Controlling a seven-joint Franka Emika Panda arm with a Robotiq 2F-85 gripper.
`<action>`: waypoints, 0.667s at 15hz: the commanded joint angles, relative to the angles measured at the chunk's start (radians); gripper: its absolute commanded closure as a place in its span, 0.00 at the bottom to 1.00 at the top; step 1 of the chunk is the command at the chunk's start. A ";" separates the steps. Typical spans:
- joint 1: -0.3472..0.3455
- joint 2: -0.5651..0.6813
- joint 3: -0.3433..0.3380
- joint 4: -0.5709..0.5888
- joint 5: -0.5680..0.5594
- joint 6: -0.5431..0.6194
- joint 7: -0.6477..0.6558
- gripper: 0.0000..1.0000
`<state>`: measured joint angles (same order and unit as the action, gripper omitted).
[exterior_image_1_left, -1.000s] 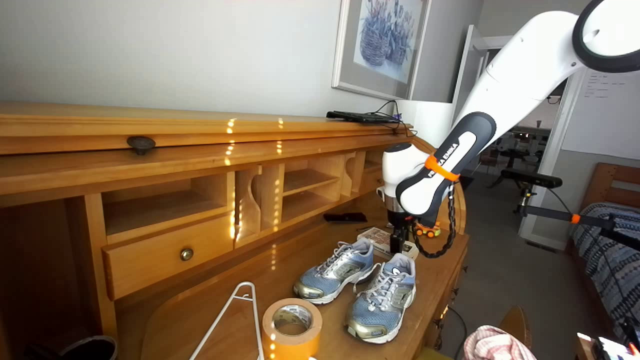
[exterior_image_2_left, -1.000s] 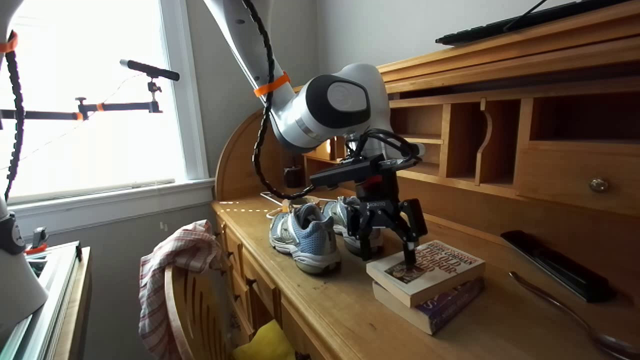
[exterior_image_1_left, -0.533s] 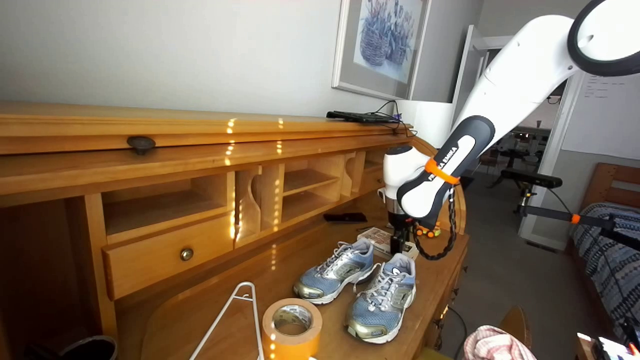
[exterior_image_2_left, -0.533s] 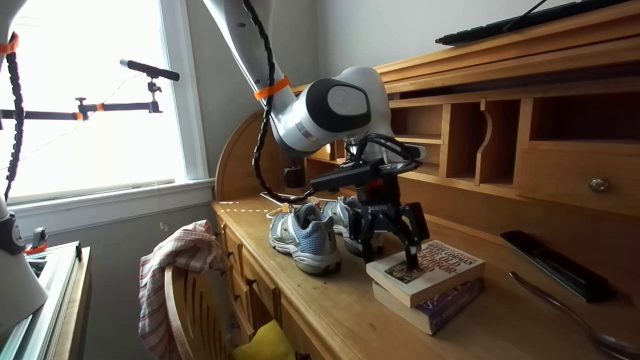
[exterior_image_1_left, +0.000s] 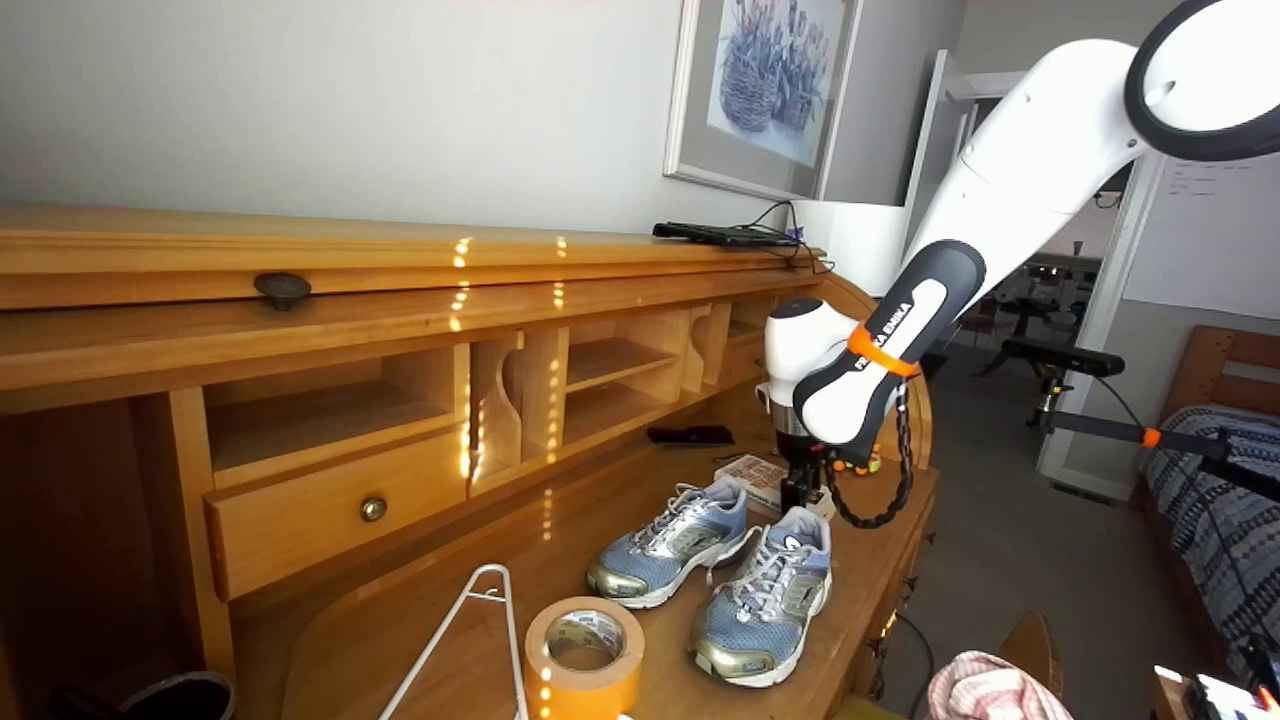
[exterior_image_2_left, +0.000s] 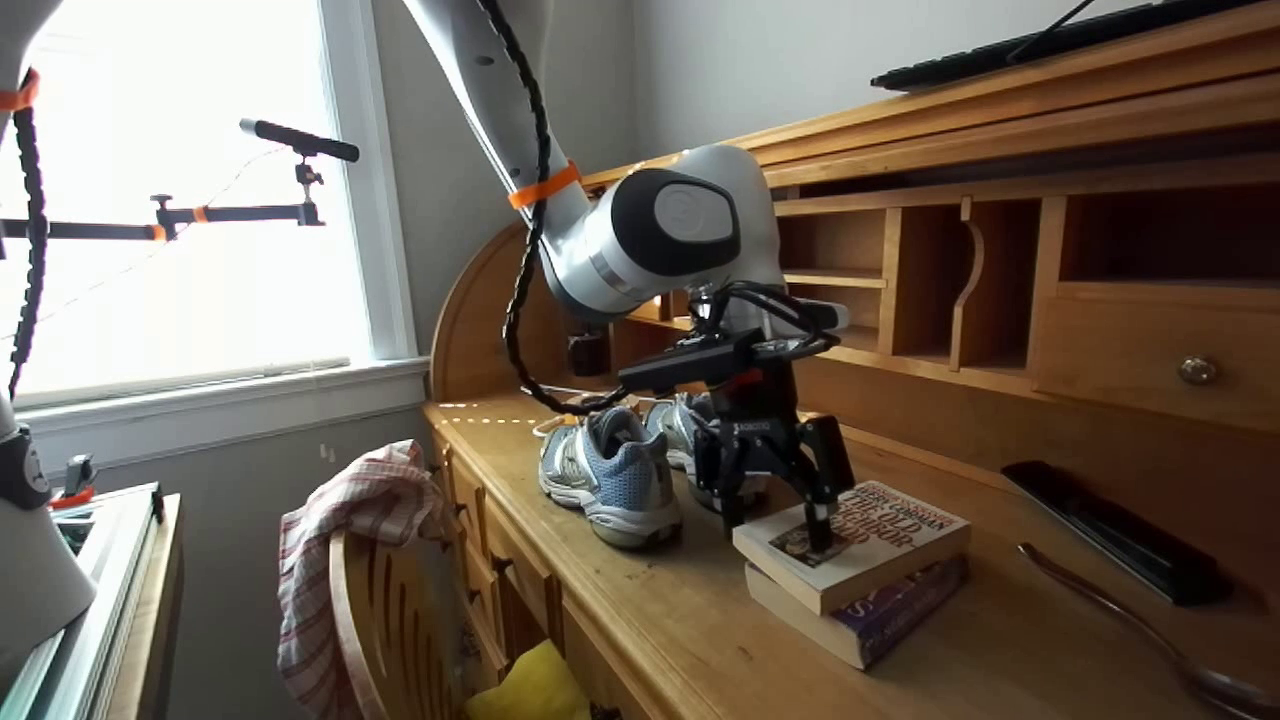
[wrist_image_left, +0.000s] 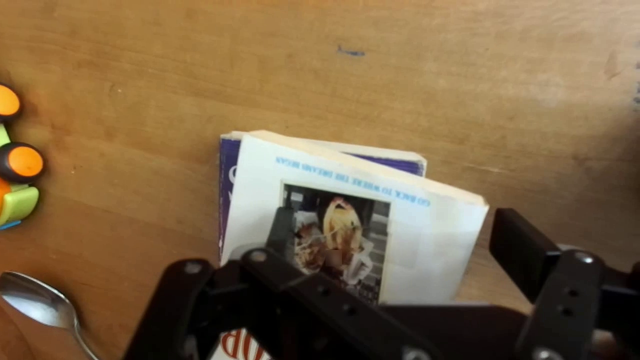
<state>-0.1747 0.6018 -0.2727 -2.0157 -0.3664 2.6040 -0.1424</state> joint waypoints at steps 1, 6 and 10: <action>0.030 0.021 -0.036 0.005 -0.041 0.015 0.051 0.00; 0.050 0.032 -0.065 0.012 -0.060 0.007 0.094 0.00; 0.046 0.041 -0.062 0.020 -0.052 -0.004 0.097 0.26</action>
<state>-0.1393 0.6199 -0.3222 -2.0122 -0.3983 2.6040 -0.0787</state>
